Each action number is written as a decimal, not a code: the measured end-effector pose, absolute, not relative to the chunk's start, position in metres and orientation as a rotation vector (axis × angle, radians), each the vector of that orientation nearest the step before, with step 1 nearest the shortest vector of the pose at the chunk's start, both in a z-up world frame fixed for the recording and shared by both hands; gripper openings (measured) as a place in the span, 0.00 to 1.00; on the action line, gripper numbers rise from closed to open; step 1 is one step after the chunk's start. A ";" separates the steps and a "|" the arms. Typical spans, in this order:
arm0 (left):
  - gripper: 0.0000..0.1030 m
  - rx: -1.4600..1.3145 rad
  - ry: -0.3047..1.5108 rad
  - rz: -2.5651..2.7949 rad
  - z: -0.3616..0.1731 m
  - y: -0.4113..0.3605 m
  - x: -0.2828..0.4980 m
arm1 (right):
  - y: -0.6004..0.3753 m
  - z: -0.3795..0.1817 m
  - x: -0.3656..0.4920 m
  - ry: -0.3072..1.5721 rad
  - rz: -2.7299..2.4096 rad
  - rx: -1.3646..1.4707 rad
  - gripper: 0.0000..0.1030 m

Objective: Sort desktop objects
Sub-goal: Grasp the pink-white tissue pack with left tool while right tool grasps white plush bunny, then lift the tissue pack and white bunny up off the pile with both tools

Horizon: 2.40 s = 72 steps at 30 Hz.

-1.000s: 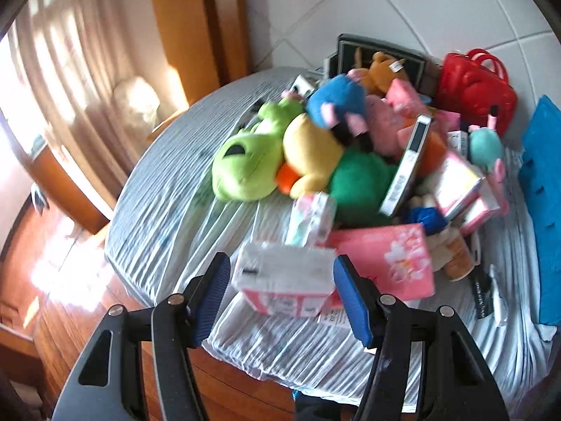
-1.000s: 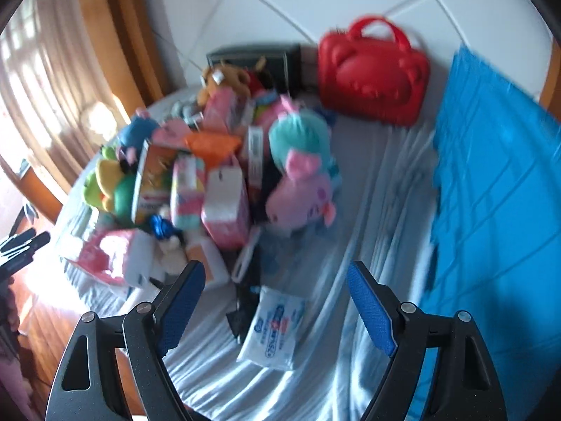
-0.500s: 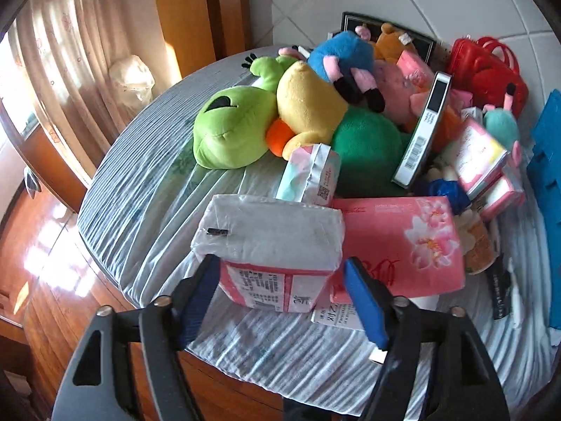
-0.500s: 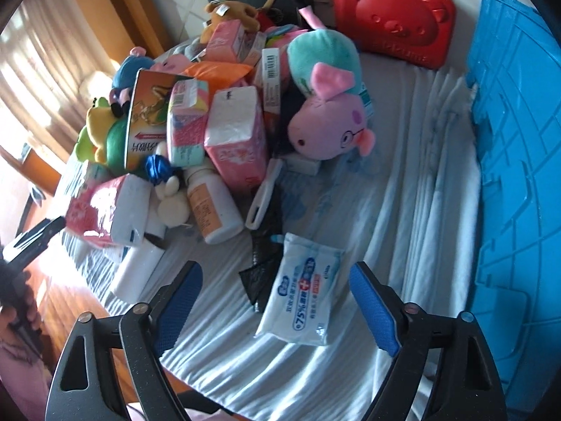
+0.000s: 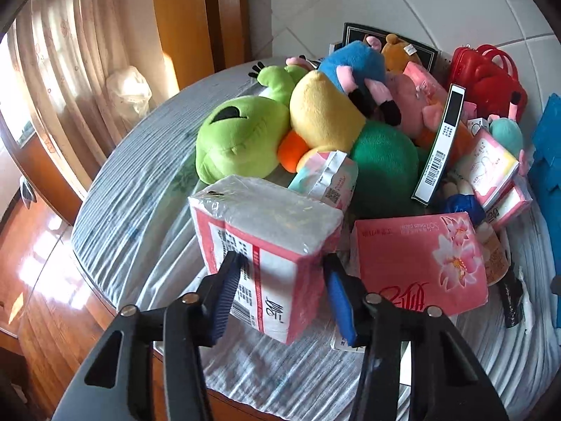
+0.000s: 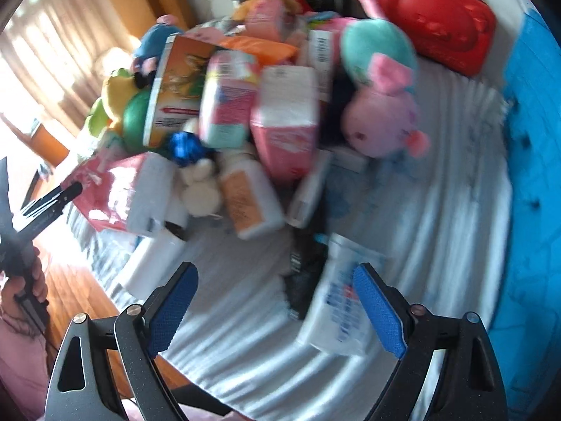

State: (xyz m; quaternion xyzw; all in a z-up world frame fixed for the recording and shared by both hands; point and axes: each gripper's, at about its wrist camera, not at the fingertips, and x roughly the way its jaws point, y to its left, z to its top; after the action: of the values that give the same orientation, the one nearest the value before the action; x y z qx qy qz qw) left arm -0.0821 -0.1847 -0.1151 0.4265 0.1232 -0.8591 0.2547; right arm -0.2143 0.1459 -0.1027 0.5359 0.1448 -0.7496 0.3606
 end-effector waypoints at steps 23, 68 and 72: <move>0.80 1.103 0.437 -2.229 -0.127 -0.249 -0.104 | 0.080 -0.121 -0.212 0.359 -1.886 1.411 0.89; 0.09 1.082 0.472 -2.310 -0.076 -0.263 -0.088 | 0.045 -0.085 -0.231 0.307 -2.008 1.192 0.25; 0.44 1.188 0.485 -2.265 -0.109 -0.276 -0.083 | 0.060 -0.089 -0.232 0.289 -2.002 1.226 0.25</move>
State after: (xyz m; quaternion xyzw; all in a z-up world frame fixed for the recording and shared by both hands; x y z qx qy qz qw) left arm -0.0829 -0.2756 -0.1085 0.4398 0.1797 -0.8388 0.2659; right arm -0.2319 0.0597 -0.0890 0.4798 0.1129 -0.7835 0.3784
